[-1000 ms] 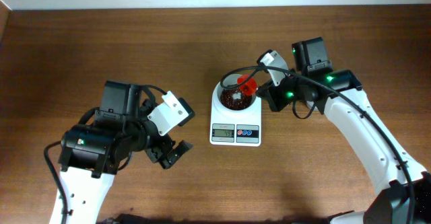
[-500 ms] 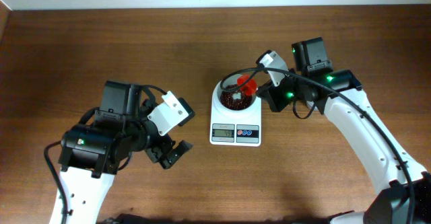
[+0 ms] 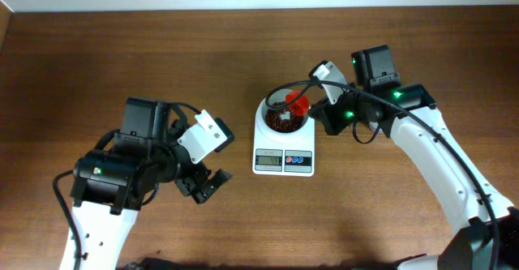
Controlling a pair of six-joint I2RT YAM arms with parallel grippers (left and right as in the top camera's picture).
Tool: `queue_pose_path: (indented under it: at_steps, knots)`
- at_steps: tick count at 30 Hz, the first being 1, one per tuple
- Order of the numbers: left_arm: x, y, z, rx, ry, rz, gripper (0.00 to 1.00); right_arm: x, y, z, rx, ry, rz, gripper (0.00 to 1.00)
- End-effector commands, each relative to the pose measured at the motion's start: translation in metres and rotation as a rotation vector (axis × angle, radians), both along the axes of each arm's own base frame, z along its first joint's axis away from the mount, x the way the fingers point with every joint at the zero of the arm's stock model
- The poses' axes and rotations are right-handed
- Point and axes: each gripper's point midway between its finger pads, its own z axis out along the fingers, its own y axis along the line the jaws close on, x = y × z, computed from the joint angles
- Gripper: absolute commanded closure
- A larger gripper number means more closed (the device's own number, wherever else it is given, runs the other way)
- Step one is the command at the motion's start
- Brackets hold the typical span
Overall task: Scoop and weigh 50g on scale
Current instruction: 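Tilt the scoop slightly with the right gripper to top up the bowl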
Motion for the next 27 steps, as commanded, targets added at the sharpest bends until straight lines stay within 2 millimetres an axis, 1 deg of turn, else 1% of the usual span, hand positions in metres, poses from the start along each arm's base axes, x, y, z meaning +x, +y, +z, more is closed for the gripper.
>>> queue_pose_path:
  at_steps: [1,21,23,25,27]
  knots:
    - [0.003,0.001,0.006,0.002,-0.026,-0.008,0.01,0.001,0.005,0.011,0.035,-0.008,-0.002,0.96]
    - [0.003,0.001,0.006,0.002,-0.026,-0.008,0.01,0.001,0.006,0.012,0.043,0.0,-0.012,0.96]
    - [0.003,0.001,0.006,0.002,-0.026,-0.008,0.01,0.0,0.01,0.017,0.1,0.03,-0.022,0.96]
    - [0.003,0.001,0.006,0.002,-0.026,-0.008,0.01,-0.006,0.015,0.029,0.219,0.064,0.015,0.96]
    - [0.003,0.001,0.006,0.002,-0.026,-0.009,0.01,-0.005,0.005,0.037,0.296,0.091,0.005,0.96]
